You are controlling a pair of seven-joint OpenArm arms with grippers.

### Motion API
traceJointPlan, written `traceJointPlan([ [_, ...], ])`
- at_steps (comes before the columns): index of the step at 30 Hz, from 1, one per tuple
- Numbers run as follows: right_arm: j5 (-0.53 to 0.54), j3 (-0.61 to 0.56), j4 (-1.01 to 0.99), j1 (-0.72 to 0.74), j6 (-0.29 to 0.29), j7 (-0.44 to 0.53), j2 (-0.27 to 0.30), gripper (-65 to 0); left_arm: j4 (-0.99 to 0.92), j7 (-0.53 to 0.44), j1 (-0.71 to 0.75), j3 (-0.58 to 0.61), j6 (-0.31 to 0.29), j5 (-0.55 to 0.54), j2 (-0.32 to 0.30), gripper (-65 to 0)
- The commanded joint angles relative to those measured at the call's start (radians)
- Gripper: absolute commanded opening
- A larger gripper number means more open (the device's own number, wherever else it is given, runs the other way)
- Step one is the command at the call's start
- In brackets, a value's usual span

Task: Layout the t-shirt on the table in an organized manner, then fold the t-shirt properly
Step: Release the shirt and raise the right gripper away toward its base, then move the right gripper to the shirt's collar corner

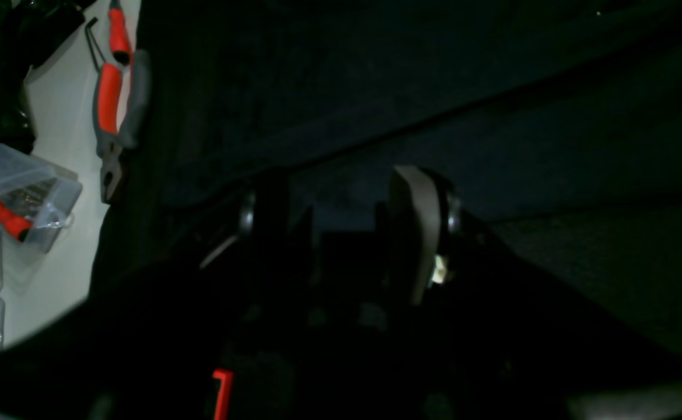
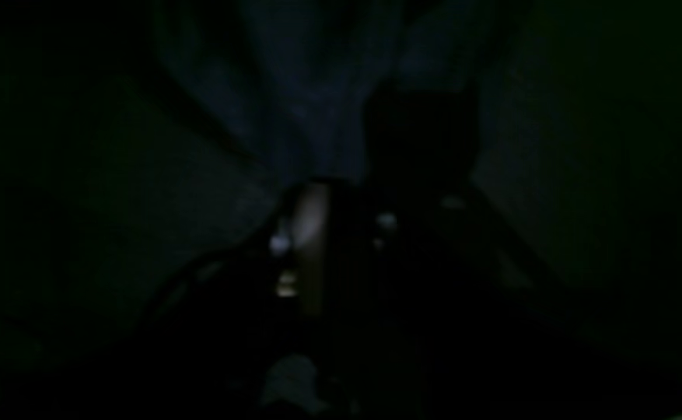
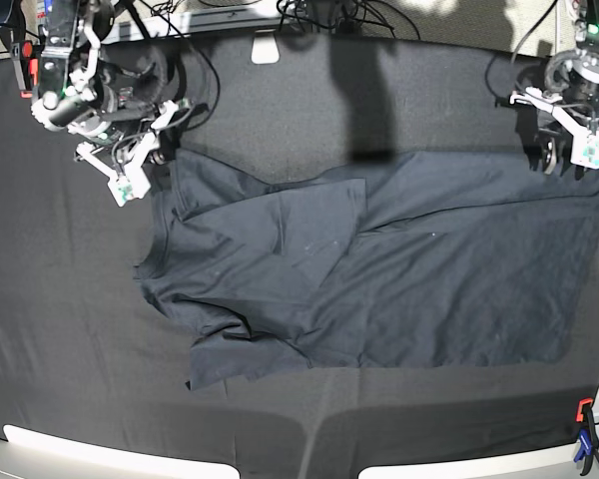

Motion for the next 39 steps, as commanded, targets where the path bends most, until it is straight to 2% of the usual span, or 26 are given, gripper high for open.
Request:
traceJointPlan([
  [1,0.028,0.005,0.012,0.006,0.014,0.029,0.010,-43.5,0.016,-0.025,0.003,-0.008,0.007,-0.005,-0.011,-38.8],
  [3,0.028,0.005,0.012,0.006,0.014,0.037,0.010,-37.8,0.016,-0.025,0.003,-0.008,0.007,-0.005,-0.011,-38.8],
  [7,-0.043,0.005,0.012,0.006,0.000,0.035,0.010,-37.0,0.016,-0.025,0.003,-0.008,0.007,-0.005,-0.011,-38.8],
  [14,-0.058,0.005,0.012,0.006,-0.169,0.061,0.008,-37.0,0.016,-0.025,0.003,-0.008,0.008,-0.005,-0.011,-38.8],
  [17,-0.025,-0.002,0.001,0.006,-0.169,0.077,0.008,-37.0,0.016,-0.026,0.003,-0.008,0.008,-0.005,-0.011,-38.8],
  [23,-0.026,-0.074,-0.102,0.009,-0.169,0.083,0.009,-37.2,0.016,-0.026,0.003,-0.008,0.007,-0.005,-0.011,-38.8],
  [25,-0.027,-0.105,-0.134,0.022,-0.169,0.084,0.009,-41.2,0.016,-0.025,0.003,-0.008,0.008,-0.005,-0.011,-38.8],
  [29,-0.049,-0.124,-0.135,0.045,-0.163,0.082,0.009,-59.9,0.016,-0.024,0.003,-0.008,0.007,-0.005,-0.011,-38.8],
  [31,-0.092,-0.114,-0.121,0.048,-0.159,0.080,0.010,-65.0,0.016,-0.024,0.003,-0.008,0.007,-0.005,-0.011,-38.8],
  [34,-0.140,-0.065,-0.076,0.047,-0.159,0.055,0.009,-65.0,0.016,-0.025,0.003,-0.008,0.007,-0.005,-0.011,-38.8],
  [37,-0.138,0.017,-0.030,0.047,-0.156,0.045,0.010,-65.0,0.016,-0.025,0.003,-0.008,0.008,-0.005,-0.011,-38.8],
  [39,-0.138,0.070,-0.014,0.048,-0.118,0.045,0.014,-65.0,0.016,-0.025,0.003,-0.008,0.008,-0.005,-0.011,-38.8],
])
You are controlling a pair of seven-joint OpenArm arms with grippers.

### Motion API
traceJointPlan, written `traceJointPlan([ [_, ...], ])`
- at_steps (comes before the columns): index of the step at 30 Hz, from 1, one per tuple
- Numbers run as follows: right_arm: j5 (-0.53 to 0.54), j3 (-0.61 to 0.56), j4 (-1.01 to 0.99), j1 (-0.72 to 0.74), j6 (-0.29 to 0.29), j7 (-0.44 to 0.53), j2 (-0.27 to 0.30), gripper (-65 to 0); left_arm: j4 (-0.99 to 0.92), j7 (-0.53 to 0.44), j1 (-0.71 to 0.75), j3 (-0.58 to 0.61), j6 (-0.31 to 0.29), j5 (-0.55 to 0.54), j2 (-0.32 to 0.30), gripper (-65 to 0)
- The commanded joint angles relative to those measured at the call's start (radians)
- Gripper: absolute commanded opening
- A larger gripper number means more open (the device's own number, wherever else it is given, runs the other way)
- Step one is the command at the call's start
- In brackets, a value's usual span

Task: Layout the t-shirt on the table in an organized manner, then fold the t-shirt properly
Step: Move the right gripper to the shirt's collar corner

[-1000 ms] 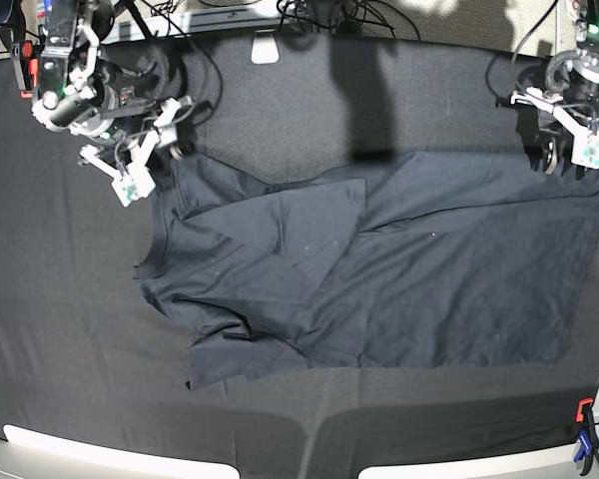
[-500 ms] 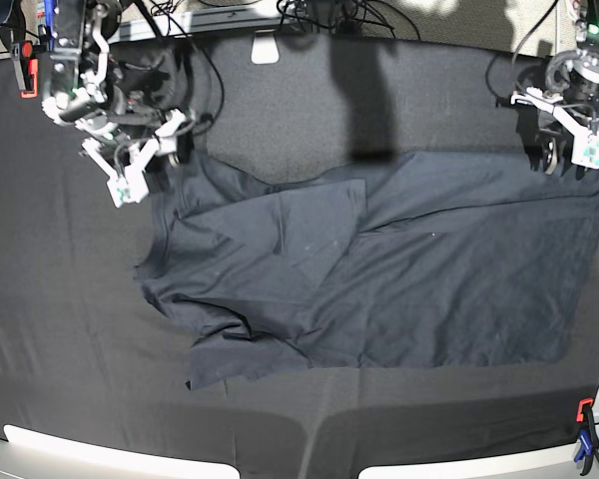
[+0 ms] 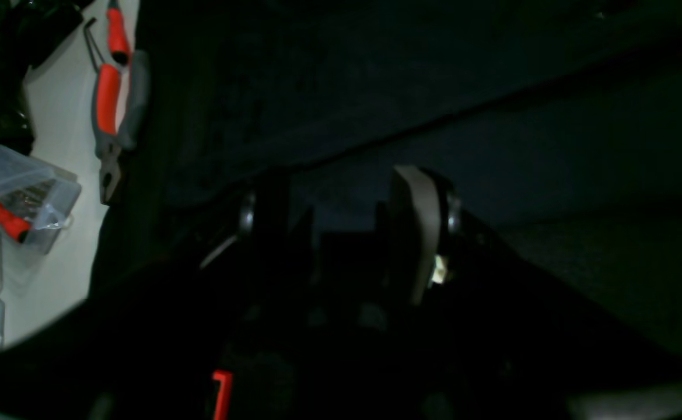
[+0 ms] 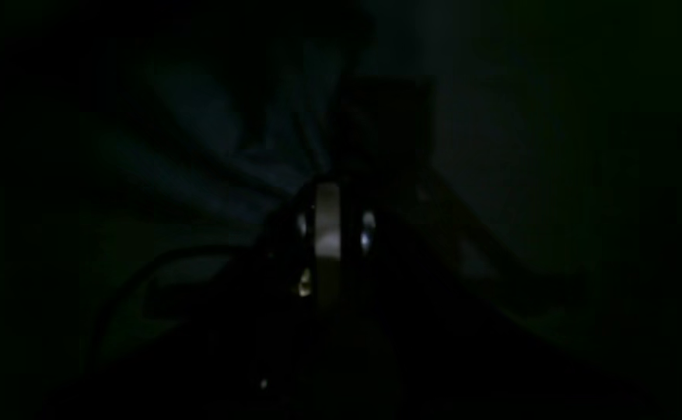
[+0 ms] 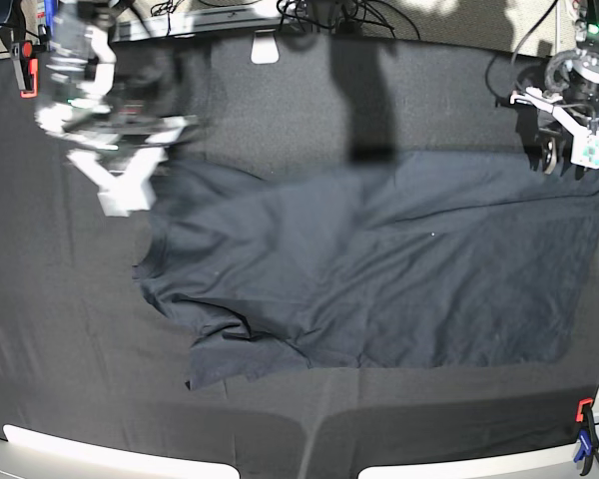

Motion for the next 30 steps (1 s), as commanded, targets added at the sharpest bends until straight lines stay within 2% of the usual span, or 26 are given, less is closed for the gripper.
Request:
traceJointPlan([
  [1,0.002,0.023,0.024,0.009,0.021,0.014,0.019,-65.0,0.016,-0.024,0.003,-0.008,0.007,-0.005,-0.011,-38.8],
  [8,0.012,0.053,0.023,0.009,0.027,0.007,0.076,-64.3,0.016,-0.024,0.003,-0.008,0.007,-0.005,-0.011,-38.8],
  [14,0.099,0.053,0.024,0.009,0.032,-0.093,0.077,-46.5,0.016,-0.023,0.003,-0.008,0.007,-0.005,-0.011,-38.8],
  [18,0.204,0.062,0.027,0.009,0.148,-0.148,0.079,-45.9,0.016,-0.024,0.003,-0.008,0.007,-0.004,-0.012,-38.8],
  [21,0.277,0.106,0.054,0.008,0.156,-0.153,0.079,-45.9,0.016,-0.024,0.003,-0.008,0.007,0.029,-0.012,-38.8],
  [26,0.325,0.219,0.146,0.008,0.156,-0.152,0.079,-45.9,0.016,-0.024,0.003,-0.008,0.007,0.156,-0.023,-38.8],
  [28,0.386,0.249,0.180,0.008,0.156,-0.153,0.079,-45.9,0.016,-0.024,0.003,-0.008,-0.025,0.203,-0.056,-38.7],
  [30,0.433,0.254,0.205,0.008,0.156,-0.153,0.079,-45.9,0.016,-0.024,0.003,-0.008,-0.110,0.248,-0.111,-38.7],
])
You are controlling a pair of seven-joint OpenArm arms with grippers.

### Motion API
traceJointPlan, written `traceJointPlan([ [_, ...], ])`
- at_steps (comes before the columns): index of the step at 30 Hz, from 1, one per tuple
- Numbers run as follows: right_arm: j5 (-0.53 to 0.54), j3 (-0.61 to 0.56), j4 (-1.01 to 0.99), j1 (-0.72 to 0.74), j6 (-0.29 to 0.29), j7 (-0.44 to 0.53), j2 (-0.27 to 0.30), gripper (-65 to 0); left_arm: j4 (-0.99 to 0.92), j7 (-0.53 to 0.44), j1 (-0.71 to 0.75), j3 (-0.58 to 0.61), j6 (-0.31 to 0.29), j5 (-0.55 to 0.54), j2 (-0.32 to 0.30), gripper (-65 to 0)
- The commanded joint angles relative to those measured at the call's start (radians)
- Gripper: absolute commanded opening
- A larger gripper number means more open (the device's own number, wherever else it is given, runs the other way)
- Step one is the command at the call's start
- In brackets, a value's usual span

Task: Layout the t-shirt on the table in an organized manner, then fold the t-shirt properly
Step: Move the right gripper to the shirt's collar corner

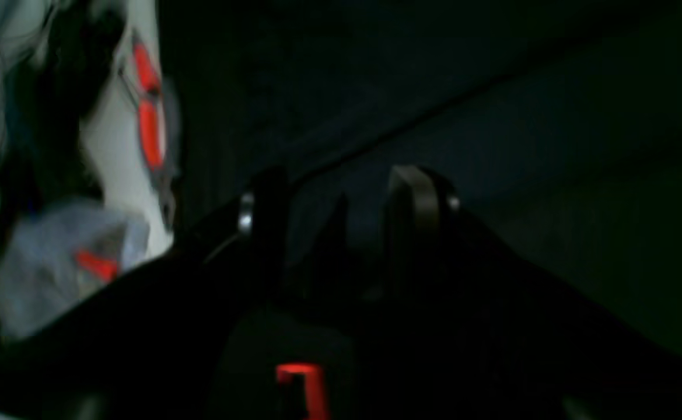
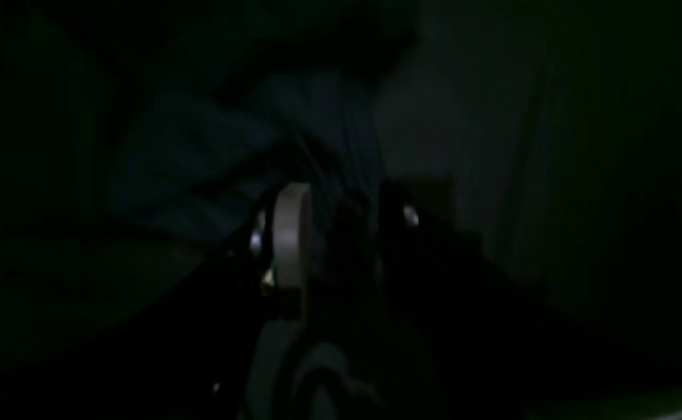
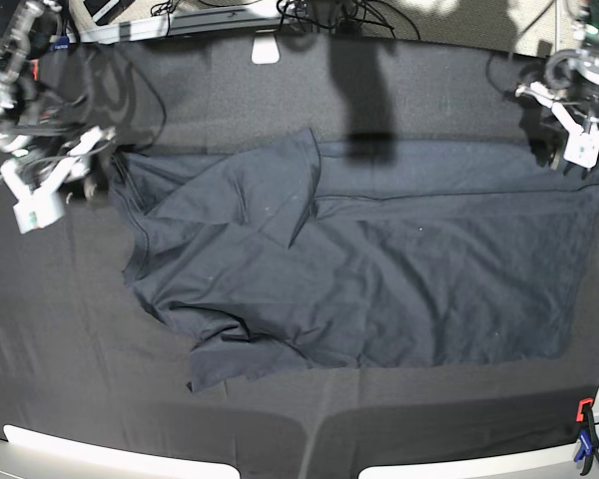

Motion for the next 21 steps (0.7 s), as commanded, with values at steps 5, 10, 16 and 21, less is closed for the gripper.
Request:
traceJointPlan([
  [5,0.055,-0.026,0.026,0.008,0.008,0.012,0.013,-45.9,0.016,-0.021,0.024,0.005,-0.073,0.018,-0.191,-38.7],
  [10,0.056,-0.035,0.026,0.008,0.008,0.010,0.013,-45.9,-0.056,-0.025,0.030,0.063,-0.072,0.046,-0.333,-38.7],
  [16,0.056,-0.035,0.026,0.008,0.008,0.002,0.010,-45.9,-0.232,-0.122,-0.004,0.229,0.003,0.238,-0.415,-38.7],
  [21,0.056,-0.035,0.026,0.008,0.008,-0.011,0.010,-45.9,-0.362,-0.126,-0.113,0.289,0.037,0.269,-0.421,-38.7],
])
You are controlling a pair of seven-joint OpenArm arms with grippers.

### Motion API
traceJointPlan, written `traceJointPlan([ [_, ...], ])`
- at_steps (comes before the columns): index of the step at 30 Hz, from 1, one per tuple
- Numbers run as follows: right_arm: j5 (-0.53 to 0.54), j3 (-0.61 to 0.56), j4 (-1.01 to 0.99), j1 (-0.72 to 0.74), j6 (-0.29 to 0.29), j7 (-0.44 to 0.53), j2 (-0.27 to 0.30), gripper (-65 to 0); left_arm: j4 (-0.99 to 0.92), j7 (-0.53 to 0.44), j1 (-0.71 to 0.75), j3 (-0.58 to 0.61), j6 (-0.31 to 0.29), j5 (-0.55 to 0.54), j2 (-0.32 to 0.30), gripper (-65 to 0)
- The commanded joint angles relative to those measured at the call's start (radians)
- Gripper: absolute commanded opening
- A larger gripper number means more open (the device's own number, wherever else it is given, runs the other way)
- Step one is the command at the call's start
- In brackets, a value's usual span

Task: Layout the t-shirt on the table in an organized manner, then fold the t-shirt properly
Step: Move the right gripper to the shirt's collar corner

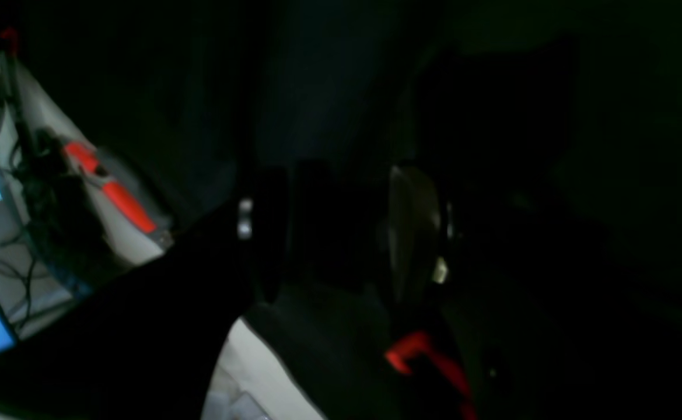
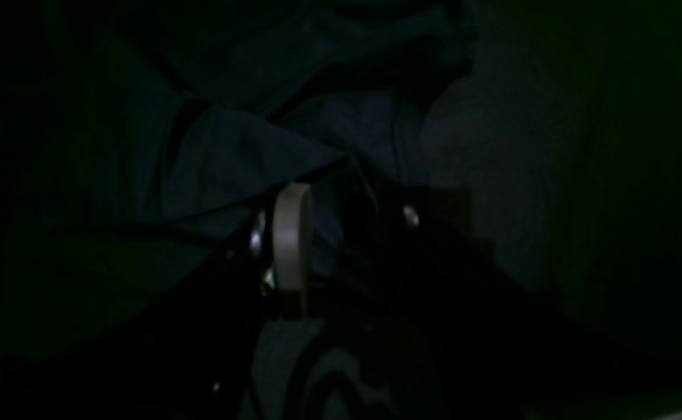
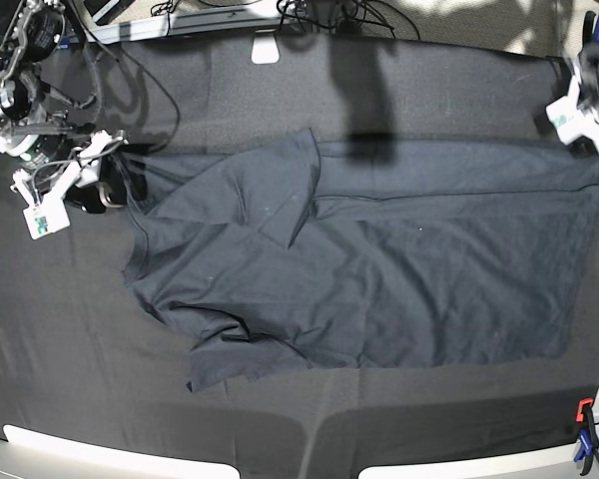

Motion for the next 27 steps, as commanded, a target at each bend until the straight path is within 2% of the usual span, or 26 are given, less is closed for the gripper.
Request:
traceJointPlan([
  [1,0.021,0.004,0.018,0.008,0.007,0.005,0.013,-45.9,-0.018,-0.003,-0.021,-0.002,0.013,0.001,-0.024,-38.7],
  [4,0.021,0.004,0.018,0.009,0.007,-0.011,0.013,-45.9,-0.089,-0.018,-0.068,0.015,0.013,0.001,-0.024,-38.8],
  [8,0.022,0.004,0.018,0.009,0.007,-0.010,0.013,-45.9,-0.137,-0.085,-0.071,0.015,0.013,0.002,-0.029,-38.8],
  [12,0.036,0.004,0.018,0.009,0.007,-0.013,0.014,-45.9,-0.159,-0.080,-0.077,0.015,0.010,0.002,-0.029,-39.7],
  [14,0.104,0.004,0.018,0.009,0.007,-0.040,0.016,-45.9,-0.160,-0.079,-0.077,0.015,0.010,0.002,-0.029,-39.7],
  [16,0.223,0.004,0.018,0.008,0.007,-0.072,0.022,-45.9,-0.160,-0.076,-0.077,0.015,0.010,0.002,-0.029,-40.6],
  [18,0.338,0.004,0.018,0.008,0.007,-0.104,0.028,-45.9,-0.160,-0.077,-0.077,0.015,0.009,0.002,-0.029,-45.4],
  [19,0.362,0.004,0.018,0.008,0.007,-0.115,0.029,-45.9,-0.160,-0.077,-0.077,0.015,0.009,0.001,-0.028,-49.5],
  [22,0.364,0.004,0.018,0.007,0.007,-0.126,0.038,-45.9,-0.160,-0.077,-0.077,0.015,0.010,0.001,-0.019,-64.5],
  [27,0.339,0.004,0.025,0.003,0.007,-0.126,0.122,-45.9,-0.139,-0.079,-0.080,0.015,0.010,-0.033,-0.018,-65.0],
])
